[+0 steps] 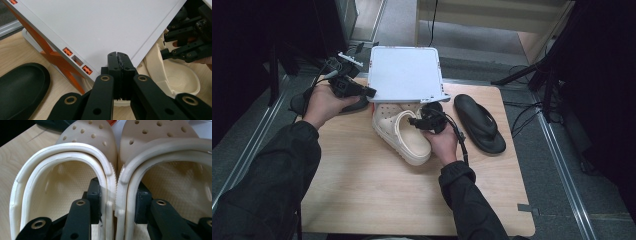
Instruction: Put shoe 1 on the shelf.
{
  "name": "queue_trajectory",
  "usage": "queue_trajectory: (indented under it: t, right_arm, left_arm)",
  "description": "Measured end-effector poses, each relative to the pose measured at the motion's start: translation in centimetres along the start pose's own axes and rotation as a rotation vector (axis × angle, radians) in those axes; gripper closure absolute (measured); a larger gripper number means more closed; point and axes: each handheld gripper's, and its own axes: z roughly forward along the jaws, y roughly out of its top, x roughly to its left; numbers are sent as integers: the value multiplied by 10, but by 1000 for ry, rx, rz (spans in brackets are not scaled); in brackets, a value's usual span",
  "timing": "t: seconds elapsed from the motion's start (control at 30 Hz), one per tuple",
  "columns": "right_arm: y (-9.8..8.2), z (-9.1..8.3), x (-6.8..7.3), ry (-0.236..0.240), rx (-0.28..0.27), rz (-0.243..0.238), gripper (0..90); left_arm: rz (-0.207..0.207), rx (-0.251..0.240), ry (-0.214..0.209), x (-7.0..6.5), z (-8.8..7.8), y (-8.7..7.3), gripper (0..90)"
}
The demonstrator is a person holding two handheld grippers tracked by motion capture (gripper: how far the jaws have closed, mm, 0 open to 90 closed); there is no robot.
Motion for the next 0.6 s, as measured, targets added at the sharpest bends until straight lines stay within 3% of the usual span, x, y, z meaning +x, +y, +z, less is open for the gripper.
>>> queue_trajectory:
  t: [0.23, 0.6]
  right_arm:
    - [-4, 7, -4, -14, 25, 23, 666]
    - [-1, 13, 3, -68, 1, 49, 665]
  left_arm:
    - [0, -1, -2, 0, 0, 0, 900]
    - [0, -1, -4, 1, 0, 0, 900]
